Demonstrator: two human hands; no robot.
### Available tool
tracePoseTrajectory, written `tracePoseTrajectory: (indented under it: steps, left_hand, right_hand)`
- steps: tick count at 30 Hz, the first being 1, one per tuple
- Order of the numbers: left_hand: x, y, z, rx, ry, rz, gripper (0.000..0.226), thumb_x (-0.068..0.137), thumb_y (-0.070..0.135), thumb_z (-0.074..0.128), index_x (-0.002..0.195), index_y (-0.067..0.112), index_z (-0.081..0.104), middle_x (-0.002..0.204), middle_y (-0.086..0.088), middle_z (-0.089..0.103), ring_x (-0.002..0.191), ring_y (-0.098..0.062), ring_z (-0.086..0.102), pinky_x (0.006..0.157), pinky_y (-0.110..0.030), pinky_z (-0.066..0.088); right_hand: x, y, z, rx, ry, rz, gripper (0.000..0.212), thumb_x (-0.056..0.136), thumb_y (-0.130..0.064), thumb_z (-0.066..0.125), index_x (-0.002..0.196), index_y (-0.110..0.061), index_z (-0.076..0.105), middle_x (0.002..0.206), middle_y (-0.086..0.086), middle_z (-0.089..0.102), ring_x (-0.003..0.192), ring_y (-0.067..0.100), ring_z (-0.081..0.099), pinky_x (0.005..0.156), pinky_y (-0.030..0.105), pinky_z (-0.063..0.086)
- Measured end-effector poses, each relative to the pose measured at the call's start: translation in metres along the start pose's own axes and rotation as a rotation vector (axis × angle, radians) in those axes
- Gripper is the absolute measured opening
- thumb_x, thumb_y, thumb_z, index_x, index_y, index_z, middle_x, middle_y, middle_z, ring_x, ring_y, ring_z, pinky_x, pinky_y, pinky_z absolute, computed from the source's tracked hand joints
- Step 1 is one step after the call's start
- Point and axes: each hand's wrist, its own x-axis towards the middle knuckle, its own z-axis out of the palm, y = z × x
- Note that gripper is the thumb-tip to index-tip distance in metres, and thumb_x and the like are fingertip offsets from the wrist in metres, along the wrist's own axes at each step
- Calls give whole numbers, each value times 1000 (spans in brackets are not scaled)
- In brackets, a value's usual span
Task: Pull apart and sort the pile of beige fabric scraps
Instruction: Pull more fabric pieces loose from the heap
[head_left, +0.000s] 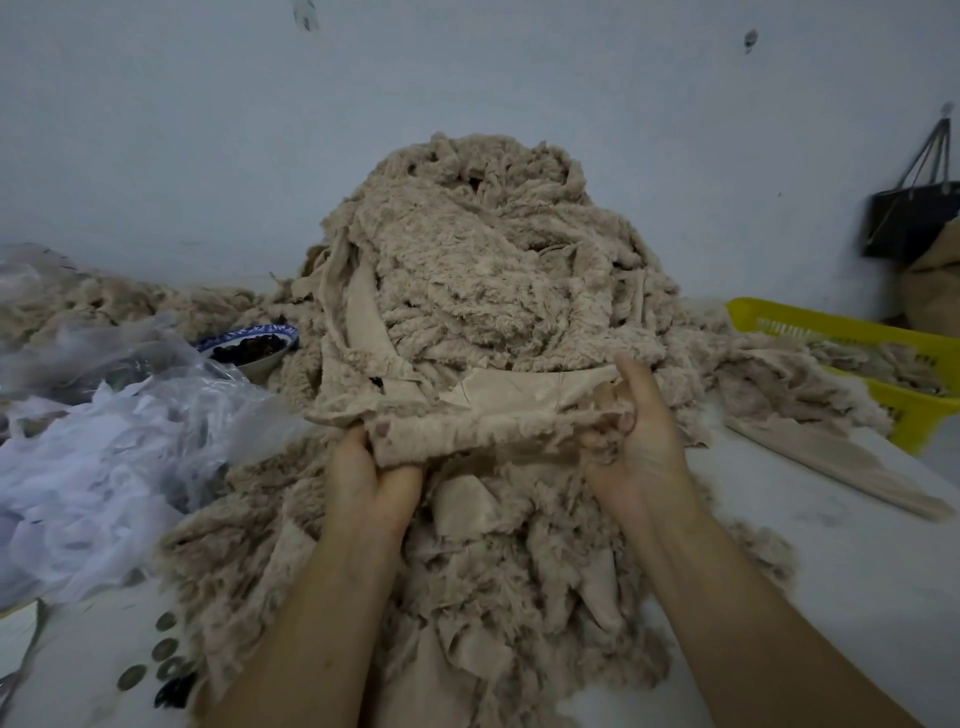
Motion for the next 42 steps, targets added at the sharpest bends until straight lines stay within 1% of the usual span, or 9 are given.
tracePoseTrajectory:
  steps: [8, 14, 18, 22, 27, 31, 36, 39, 42]
  left_hand:
    - [-3, -1, 0, 386, 125, 162, 33, 104, 34, 45, 110, 14, 71, 100, -10, 76, 90, -26, 73, 75, -44, 61]
    - [-3, 4, -11, 930, 328, 628, 24, 93, 30, 44, 71, 20, 46, 60, 0, 42, 54, -19, 40, 53, -32, 32]
    - [-2, 1, -7, 647, 263, 396, 20, 97, 29, 48, 90, 18, 63, 71, -1, 59, 61, -18, 55, 57, -31, 49]
    - [-7, -4, 1, 142, -13, 80, 23, 101, 7, 34, 94, 14, 55, 59, 2, 46, 45, -6, 40, 42, -17, 39]
    - [-14, 3, 0, -25, -185, -12, 11, 85, 6, 41, 81, 10, 51, 58, -1, 55, 44, -8, 50, 47, -17, 48]
    - [-12, -4, 1, 483, -108, 184, 29, 102, 7, 39, 104, 10, 68, 92, -11, 73, 82, -21, 70, 74, -31, 58]
    - [-29, -27, 0, 1260, -387, 380, 15, 90, 46, 57, 101, 48, 68, 103, 20, 72, 99, -1, 68, 76, -15, 52]
    - [-32, -36, -1, 1397, -469, 448, 37, 80, 62, 63, 111, 43, 68, 105, 26, 72, 99, 6, 66, 76, -9, 50]
    - [-33, -34, 1, 1260, -311, 452, 12, 93, 38, 64, 88, 43, 74, 90, 13, 76, 87, -6, 72, 69, -20, 56]
  right_hand:
    - [4, -6, -4, 67, 65, 42, 30, 92, -32, 67, 65, -25, 58, 41, -9, 42, 40, 6, 37, 31, 18, 23]
    - [15, -29, -24, 353, -6, 68, 66, 99, -43, 54, 38, -23, 40, 35, -8, 28, 30, 6, 25, 42, 9, 30]
    - [8, -11, -19, -238, -111, -37, 38, 93, -40, 65, 60, -23, 58, 40, -7, 36, 31, 6, 35, 34, 16, 37]
    - [-12, 24, -11, -1212, -607, -259, 32, 75, -68, 66, 88, -39, 64, 90, -20, 61, 77, -4, 60, 64, 8, 46]
    - [-16, 49, -9, -1774, -777, -536, 24, 92, -47, 61, 101, -25, 62, 103, -15, 45, 105, 4, 36, 84, 23, 33]
    - [-15, 37, -3, -1299, -484, -522, 23, 98, -33, 59, 75, -28, 62, 86, -7, 46, 78, 1, 49, 70, 15, 40]
    - [-12, 26, -2, -669, -336, -116, 24, 102, -25, 53, 94, -19, 74, 99, 21, 73, 91, 36, 71, 77, 48, 61]
    - [-14, 24, 1, -664, -352, -100, 34, 101, -9, 50, 85, -23, 77, 78, 4, 76, 70, 15, 73, 58, 24, 57]
    - [-14, 29, -1, -891, -384, -182, 25, 104, -23, 50, 92, -27, 73, 90, 1, 76, 85, 20, 73, 73, 34, 60]
